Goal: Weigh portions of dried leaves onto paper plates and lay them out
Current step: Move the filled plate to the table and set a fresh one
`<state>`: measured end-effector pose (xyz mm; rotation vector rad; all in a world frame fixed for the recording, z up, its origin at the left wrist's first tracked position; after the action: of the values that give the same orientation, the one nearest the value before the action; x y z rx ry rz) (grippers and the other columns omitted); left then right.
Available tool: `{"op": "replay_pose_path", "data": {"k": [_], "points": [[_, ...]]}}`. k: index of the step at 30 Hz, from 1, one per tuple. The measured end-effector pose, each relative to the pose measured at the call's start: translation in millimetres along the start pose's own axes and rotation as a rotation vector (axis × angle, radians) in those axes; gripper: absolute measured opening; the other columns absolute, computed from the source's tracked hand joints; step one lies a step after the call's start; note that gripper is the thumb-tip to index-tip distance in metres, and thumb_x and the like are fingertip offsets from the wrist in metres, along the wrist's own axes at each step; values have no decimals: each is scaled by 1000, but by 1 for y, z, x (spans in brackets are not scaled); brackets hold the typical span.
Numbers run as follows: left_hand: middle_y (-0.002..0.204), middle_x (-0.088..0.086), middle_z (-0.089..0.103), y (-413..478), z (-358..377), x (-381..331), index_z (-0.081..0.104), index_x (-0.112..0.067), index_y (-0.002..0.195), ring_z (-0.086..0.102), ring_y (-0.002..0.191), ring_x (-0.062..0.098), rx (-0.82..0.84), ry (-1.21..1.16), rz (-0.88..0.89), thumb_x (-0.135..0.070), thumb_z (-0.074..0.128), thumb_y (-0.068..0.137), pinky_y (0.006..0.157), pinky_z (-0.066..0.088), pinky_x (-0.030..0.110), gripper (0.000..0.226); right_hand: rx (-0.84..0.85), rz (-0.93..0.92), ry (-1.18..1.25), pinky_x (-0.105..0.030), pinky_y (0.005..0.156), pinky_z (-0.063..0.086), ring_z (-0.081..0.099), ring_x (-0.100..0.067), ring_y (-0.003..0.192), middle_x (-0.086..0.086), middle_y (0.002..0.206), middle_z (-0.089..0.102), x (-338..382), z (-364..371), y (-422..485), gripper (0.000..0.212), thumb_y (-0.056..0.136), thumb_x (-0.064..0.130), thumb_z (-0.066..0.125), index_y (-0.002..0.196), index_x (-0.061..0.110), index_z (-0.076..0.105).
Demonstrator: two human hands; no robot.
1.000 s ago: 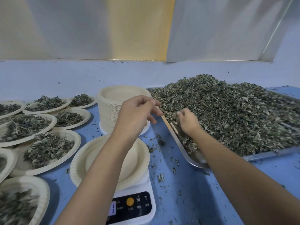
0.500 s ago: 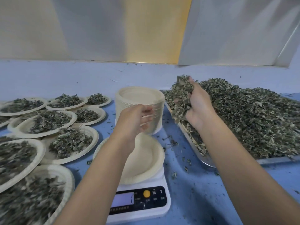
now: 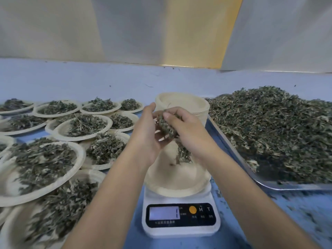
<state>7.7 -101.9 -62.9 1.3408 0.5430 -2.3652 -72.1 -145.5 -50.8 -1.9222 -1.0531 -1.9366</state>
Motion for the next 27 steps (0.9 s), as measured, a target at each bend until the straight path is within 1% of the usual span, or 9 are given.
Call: {"op": "replay_pose_path", "data": {"k": [3,5,10,15,18,21,23,25,27], "points": [[84,6,64,2,2,5,61,-18,83,63,83,23,-39,-12,1,-43,46,94,73,50,33,31,30,-19,-126,-26,82,52,64,-9,93,5,103,69,-3,7,-2,17,93,12,56,96,27,64],[75,4,63,4,1,9,61,-21,77,63,77,21,-73,49,12,-43,47,94,65,49,29,32,60,15,-155,-28,79,50,63,-12,94,1,108,66,-7,10,-3,19,90,14,56,101,29,59],[78,7,63,7,-1,12,60,-14,97,62,71,20,-76,49,27,-33,47,97,58,46,27,23,49,117,-118,-30,74,44,54,-17,97,-6,107,53,-9,13,-7,34,61,24,46,93,33,43],[93,14,64,8,-1,15,60,-7,110,61,76,24,-82,-19,48,-14,46,98,57,46,28,20,18,56,-164,-18,66,41,50,-14,94,-5,123,40,-7,5,-8,35,83,2,48,92,32,34],[107,21,61,10,-3,14,55,-2,118,59,84,28,-83,-92,41,-3,39,99,62,48,31,26,47,43,-208,-8,61,42,50,-13,96,-4,120,42,-2,0,-9,40,84,-3,52,98,31,36],[86,12,60,12,-7,9,56,-8,98,58,68,21,-103,-151,61,1,36,98,54,50,27,22,73,68,-210,-19,72,48,54,-11,90,4,106,52,1,-3,-9,34,84,-3,57,108,20,49],[82,8,58,13,-11,5,54,-9,90,57,67,17,-113,-191,80,4,35,98,55,52,26,24,65,104,-263,-24,71,47,55,-10,82,7,96,58,2,-7,-10,28,84,0,59,103,20,57],[80,8,58,15,-15,1,53,-7,88,59,67,14,-122,-237,98,5,34,98,52,53,23,25,73,132,-367,-26,65,41,54,-15,73,2,83,61,3,-11,-10,21,85,4,58,96,22,61],[78,8,58,16,-19,-2,53,-6,86,60,67,13,-140,-267,112,6,34,97,52,53,22,25,110,146,-477,-29,63,39,52,-20,69,-10,83,65,3,-13,-11,19,86,7,57,94,23,63]]}}
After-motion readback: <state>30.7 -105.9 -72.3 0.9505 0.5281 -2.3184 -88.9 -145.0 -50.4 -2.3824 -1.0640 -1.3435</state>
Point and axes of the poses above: each hand's wrist, its own y-axis towards the middle knuckle, its own z-axis out of the palm, x = y × z, the point moved 5 cm from there along y, towards the middle knuckle
